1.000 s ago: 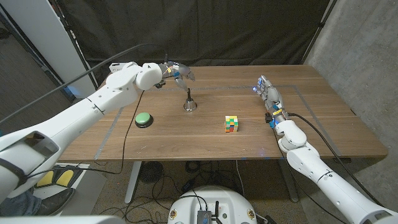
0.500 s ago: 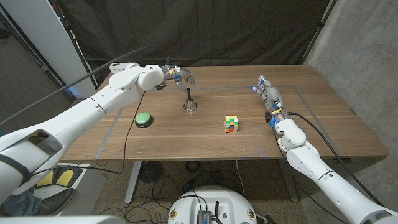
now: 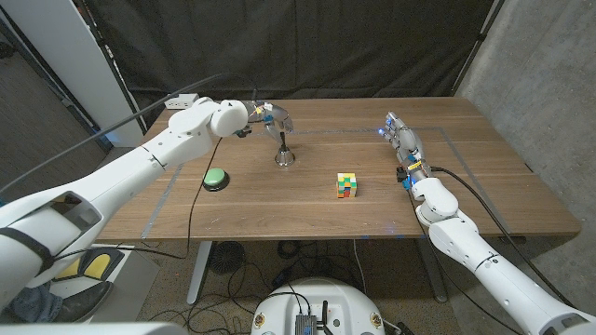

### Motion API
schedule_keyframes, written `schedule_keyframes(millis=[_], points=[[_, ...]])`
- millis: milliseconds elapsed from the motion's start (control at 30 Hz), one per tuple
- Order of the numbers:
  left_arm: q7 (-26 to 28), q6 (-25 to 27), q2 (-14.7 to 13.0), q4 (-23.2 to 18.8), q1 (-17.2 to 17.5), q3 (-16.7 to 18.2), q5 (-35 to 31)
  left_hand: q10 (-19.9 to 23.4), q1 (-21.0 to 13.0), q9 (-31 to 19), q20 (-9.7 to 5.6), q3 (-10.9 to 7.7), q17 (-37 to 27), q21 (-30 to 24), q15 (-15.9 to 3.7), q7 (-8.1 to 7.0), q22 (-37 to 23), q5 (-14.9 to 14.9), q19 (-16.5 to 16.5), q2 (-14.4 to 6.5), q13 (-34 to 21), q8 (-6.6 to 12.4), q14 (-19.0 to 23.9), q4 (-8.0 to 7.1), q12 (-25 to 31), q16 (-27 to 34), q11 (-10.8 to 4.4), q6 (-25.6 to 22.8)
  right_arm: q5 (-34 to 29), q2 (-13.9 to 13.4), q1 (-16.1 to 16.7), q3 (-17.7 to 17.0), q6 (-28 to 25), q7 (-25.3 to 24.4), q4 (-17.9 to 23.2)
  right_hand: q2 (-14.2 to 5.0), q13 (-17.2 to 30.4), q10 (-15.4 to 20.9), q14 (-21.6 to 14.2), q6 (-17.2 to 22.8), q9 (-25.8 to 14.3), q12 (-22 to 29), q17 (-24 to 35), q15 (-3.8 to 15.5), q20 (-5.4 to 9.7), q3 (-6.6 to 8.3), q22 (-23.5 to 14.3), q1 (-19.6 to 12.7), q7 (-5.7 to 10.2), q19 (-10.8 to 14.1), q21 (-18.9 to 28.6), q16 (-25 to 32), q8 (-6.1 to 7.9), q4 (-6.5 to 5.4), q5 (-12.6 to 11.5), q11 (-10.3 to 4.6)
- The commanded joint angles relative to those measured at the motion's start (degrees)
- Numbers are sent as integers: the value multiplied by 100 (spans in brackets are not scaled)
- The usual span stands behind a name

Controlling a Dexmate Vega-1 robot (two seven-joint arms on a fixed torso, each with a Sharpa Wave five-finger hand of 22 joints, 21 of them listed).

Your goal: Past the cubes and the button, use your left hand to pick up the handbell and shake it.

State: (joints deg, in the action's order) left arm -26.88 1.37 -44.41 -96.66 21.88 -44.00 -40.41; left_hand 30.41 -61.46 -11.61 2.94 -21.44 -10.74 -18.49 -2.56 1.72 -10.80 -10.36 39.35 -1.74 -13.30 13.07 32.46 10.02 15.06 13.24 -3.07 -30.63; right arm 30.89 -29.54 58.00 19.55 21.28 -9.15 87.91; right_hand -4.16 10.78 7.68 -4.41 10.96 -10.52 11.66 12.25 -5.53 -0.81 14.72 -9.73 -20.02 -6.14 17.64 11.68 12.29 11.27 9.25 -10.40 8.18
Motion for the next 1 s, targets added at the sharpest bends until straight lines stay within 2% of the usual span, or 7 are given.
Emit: schedule_keyframes(millis=[33, 167, 300, 467, 700, 933, 1000], points=[[41, -101, 157, 290, -98, -160, 78, 149, -209, -21, -19, 6, -18, -71, 24, 35, -26, -29, 149, -21, -33, 37, 118, 15, 62, 57, 44, -106, 20, 42, -68, 28, 48, 70, -115, 3, 23, 72, -32, 56, -20, 13, 15, -27, 14, 44, -21, -81, -2, 67, 7, 18, 6, 12, -37, 3], [54, -63, 176, 316, -106, -167, 108, 203, -363, -27, -47, 8, -29, -132, 12, 147, -25, -37, 295, -53, -47, 62, 203, 20, 74, 87, 101, -213, 16, 53, -100, 46, 51, 96, -164, 5, 23, 68, -31, 56, -21, 10, 17, -32, 18, 44, -21, -90, -1, 70, 5, 17, 3, 6, -36, -1], [112, -63, 202, 390, -112, -162, 181, 313, -518, -32, -120, 6, -49, -189, 57, 225, -25, -44, 423, -114, -67, 80, 330, 13, 108, 140, 157, -310, 41, 73, -112, 52, 26, 87, -176, 9, 24, 74, -37, 59, -21, 11, 18, -41, 4, 44, -21, -98, -10, 80, 5, 17, 2, 2, -36, 13], [141, -77, 237, 489, -136, -189, 260, 364, -721, -38, -136, -19, -62, -238, 91, 290, -22, -56, 528, -171, -94, 87, 410, 33, 123, 167, 256, -381, 36, 82, -120, 62, 21, 79, -189, 11, 24, 74, -35, 66, -21, 10, 20, -36, 7, 45, -21, -105, -6, 81, 3, 15, 2, -2, -36, 10], [152, -88, 273, 579, -152, -217, 400, 565, -950, -50, -198, -87, -37, -368, 53, 352, -14, -73, 815, -220, -137, 125, 694, 23, 191, 206, 300, -564, 34, 74, -118, 74, -15, 69, -176, 12, 25, 69, -39, 64, -22, 7, 23, -39, 7, 46, -22, -119, -5, 86, -1, 16, -2, -9, -37, 6], [119, -45, 289, 608, -159, -251, 494, 777, -1046, -62, -280, -146, -14, -479, -50, 360, -9, -77, 1041, -261, -170, 185, 1019, -16, 253, 239, 272, -802, 39, 71, -112, 77, -40, 54, -159, 12, 25, 72, -40, 64, -22, 7, 27, -33, 9, 47, -22, -127, -1, 87, -4, 16, -5, -15, -37, 10], [112, -27, 288, 607, -169, -268, 486, 846, -1090, -66, -298, -181, -11, -517, -63, 393, -8, -83, 1110, -292, -186, 192, 1116, -21, 273, 242, 332, -852, 45, 72, -113, 78, -35, 64, -167, 13, 25, 73, -42, 64, -22, 7, 29, -42, 2, 47, -22, -131, -6, 90, -4, 16, -6, -17, -37, 11]])
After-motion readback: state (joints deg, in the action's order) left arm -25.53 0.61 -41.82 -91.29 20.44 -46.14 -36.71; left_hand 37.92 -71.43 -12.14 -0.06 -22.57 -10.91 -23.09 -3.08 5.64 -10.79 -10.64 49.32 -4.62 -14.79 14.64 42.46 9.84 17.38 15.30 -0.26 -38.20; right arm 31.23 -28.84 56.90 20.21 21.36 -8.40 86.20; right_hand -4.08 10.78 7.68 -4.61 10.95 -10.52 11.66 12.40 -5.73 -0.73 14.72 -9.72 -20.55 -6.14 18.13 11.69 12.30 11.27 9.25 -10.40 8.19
